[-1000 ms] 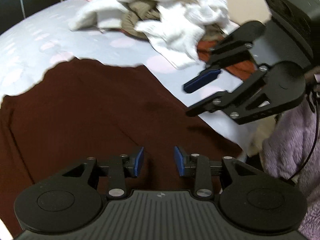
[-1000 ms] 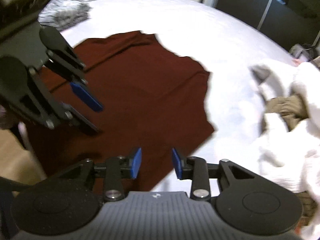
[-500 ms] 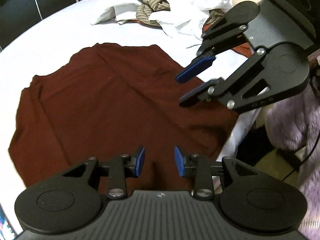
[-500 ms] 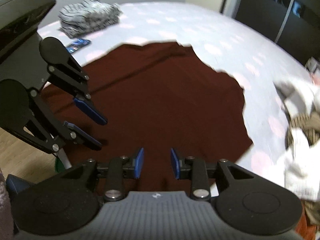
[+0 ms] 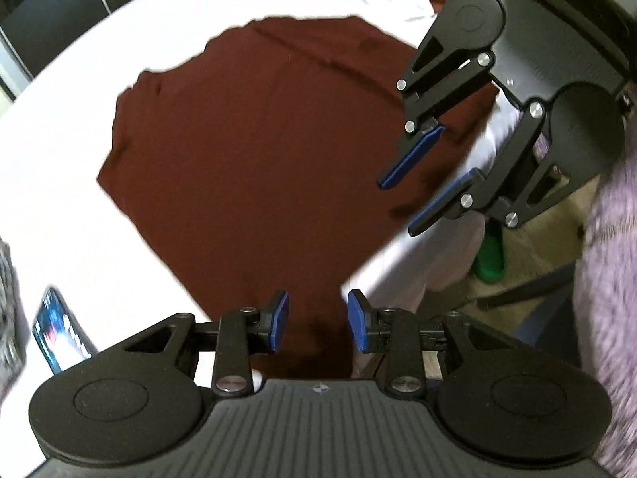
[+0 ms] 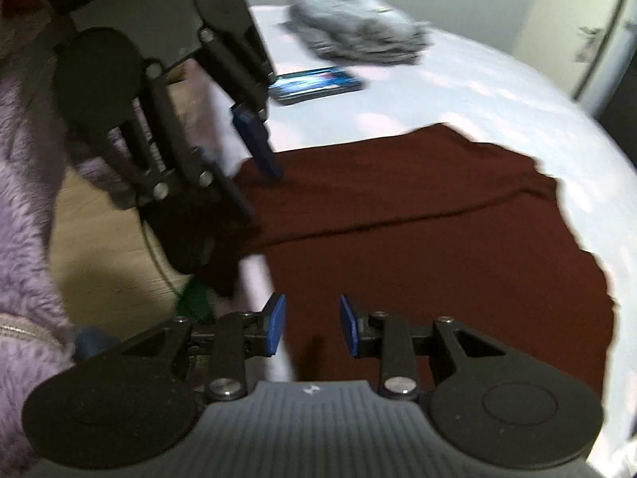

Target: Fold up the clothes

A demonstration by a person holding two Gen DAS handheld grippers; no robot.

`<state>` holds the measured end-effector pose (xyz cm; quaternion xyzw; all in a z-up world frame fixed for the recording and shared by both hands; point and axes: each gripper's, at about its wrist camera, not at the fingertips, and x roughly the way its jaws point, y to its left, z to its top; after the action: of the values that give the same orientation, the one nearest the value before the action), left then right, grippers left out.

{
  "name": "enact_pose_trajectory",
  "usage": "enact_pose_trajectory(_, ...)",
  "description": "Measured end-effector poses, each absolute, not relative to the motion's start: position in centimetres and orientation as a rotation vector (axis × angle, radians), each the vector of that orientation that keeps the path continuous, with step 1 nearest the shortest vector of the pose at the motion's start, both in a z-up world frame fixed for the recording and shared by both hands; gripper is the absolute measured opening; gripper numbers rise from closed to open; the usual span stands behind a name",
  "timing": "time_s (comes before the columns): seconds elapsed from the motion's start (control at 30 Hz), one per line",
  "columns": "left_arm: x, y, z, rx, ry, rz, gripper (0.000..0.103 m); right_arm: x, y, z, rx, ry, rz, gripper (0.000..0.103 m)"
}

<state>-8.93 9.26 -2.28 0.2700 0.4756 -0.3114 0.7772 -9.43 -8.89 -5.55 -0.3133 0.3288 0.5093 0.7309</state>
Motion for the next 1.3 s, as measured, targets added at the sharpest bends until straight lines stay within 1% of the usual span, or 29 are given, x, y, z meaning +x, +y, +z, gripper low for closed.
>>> enact_pose_trajectory(0.3,-9.7,12.4,-5.6,0.548,1.141,-0.642,0.03,-11.2,-5.2,-8.1,-0.718,0.809,1.229,0.034)
enact_pose_trajectory(0.43,-9.3,13.6,-6.5,0.479,1.183,-0.609,0.03,-10.8,-3.9,-9.6,-0.706,0.883,1.229,0.035)
enact_pose_trajectory(0.6,-9.1,13.7,-8.6,0.493,1.236,-0.565,0.03,-10.4,-2.0,-11.3,-0.712,0.961,1.257,0.037)
enact_pose_trajectory(0.83,-8.1,12.8,-9.6,0.478,1.218,-0.582,0.03,-10.3,-0.8,-12.9,-0.718,1.018,1.255,0.038)
enact_pose_trajectory(0.87,-7.9,12.6,-9.6,0.481,1.219,-0.587,0.028,-10.4,-0.8,-13.0,-0.719,1.02,1.259,0.038)
enact_pose_trajectory(0.93,-7.6,12.6,-9.6,0.469,1.233,-0.582,0.015,-10.4,-0.8,-12.9,-0.724,1.018,1.261,0.038)
enact_pose_trajectory(1.0,-7.4,12.6,-9.4,0.454,1.246,-0.563,0.006,-10.3,-0.9,-12.8,-0.72,1.021,1.26,0.038)
enact_pose_trajectory(1.03,-7.3,12.6,-9.3,0.447,1.256,-0.563,0.003,-10.3,-0.9,-12.7,-0.724,1.02,1.258,0.038)
enact_pose_trajectory(1.3,-8.8,11.6,-6.3,0.397,1.261,-0.655,0.002,-10.5,-1.2,-11.8,-0.766,1.0,1.237,0.041)
